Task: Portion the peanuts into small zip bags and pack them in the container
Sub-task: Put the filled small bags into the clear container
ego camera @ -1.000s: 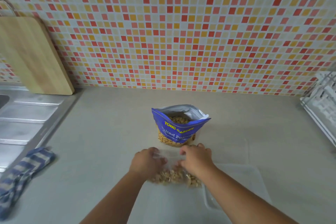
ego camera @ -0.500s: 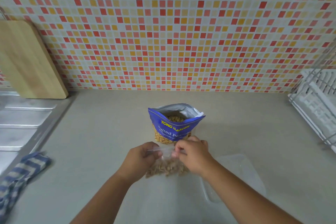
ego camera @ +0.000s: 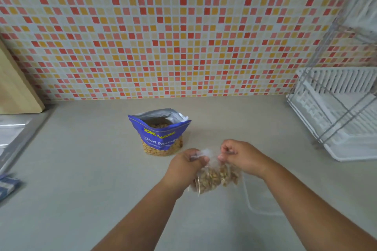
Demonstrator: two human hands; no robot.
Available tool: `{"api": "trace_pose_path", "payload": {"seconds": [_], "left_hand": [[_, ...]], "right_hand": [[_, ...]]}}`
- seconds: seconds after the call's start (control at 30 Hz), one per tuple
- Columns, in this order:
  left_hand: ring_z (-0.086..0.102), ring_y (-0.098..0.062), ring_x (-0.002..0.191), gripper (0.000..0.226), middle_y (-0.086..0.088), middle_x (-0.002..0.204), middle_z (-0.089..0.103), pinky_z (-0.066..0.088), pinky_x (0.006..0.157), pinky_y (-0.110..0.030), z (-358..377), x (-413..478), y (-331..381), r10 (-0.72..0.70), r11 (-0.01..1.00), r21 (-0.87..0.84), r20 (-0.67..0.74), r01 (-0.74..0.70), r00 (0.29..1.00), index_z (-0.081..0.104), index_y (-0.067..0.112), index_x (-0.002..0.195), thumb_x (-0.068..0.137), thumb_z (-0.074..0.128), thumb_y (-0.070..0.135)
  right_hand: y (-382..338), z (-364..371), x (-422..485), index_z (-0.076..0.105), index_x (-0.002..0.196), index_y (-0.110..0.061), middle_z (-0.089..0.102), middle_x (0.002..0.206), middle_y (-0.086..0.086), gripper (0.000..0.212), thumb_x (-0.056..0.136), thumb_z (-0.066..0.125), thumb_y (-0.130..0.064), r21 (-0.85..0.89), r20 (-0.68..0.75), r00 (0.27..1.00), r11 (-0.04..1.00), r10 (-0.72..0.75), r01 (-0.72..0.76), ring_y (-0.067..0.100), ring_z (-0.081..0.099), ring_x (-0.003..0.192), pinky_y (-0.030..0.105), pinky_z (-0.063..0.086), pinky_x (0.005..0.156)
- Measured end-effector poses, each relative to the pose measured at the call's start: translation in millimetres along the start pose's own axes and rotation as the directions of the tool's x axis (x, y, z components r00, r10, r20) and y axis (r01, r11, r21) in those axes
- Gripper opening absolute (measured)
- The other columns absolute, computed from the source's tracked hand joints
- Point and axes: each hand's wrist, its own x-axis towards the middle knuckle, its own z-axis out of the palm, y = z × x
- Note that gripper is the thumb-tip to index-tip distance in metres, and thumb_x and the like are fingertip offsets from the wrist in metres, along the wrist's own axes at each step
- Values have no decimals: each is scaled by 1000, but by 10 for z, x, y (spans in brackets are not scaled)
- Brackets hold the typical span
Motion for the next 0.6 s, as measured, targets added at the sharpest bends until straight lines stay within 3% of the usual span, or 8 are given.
{"api": "trace_pose_path", "payload": {"seconds": [0.2,0.33,0.5,0.6], "left_hand": [[55,-4,48,15,-1,73,66,44,48,-13,134,48,34,3,996,87,-96,5,995,68,9,94,83,68,18],[56,-7,54,14,-2,77,66,46,54,-16,114,32,173,56,995,93,-111,-46,992,68,10,94,84,68,18],[55,-11,53,2,-1,73,67,45,57,-24,288,38,345,77,994,75,-51,-73,996,67,19,84,83,69,20],[55,-8,47,6,3,65,66,44,50,-20,475,46,391,61,996,58,5,-61,998,66,20,79,84,68,17]], "right_hand": [[150,30,22,47,68,-23,65,68,-9,25,87,64,-19,32,-66,997,999,-41,43,15,60,73,25,41,65],[82,-49,4,44,64,-26,55,59,-10,31,87,64,-22,10,-127,989,997,-79,81,6,50,57,18,37,57],[134,-303,-132,51,73,-20,63,65,-7,20,87,63,-25,-16,-178,981,997,-82,81,9,52,59,25,40,60],[247,-441,-227,54,76,-13,67,67,-12,17,88,62,-22,-8,-167,985,999,-42,42,5,54,58,25,42,61]]}}
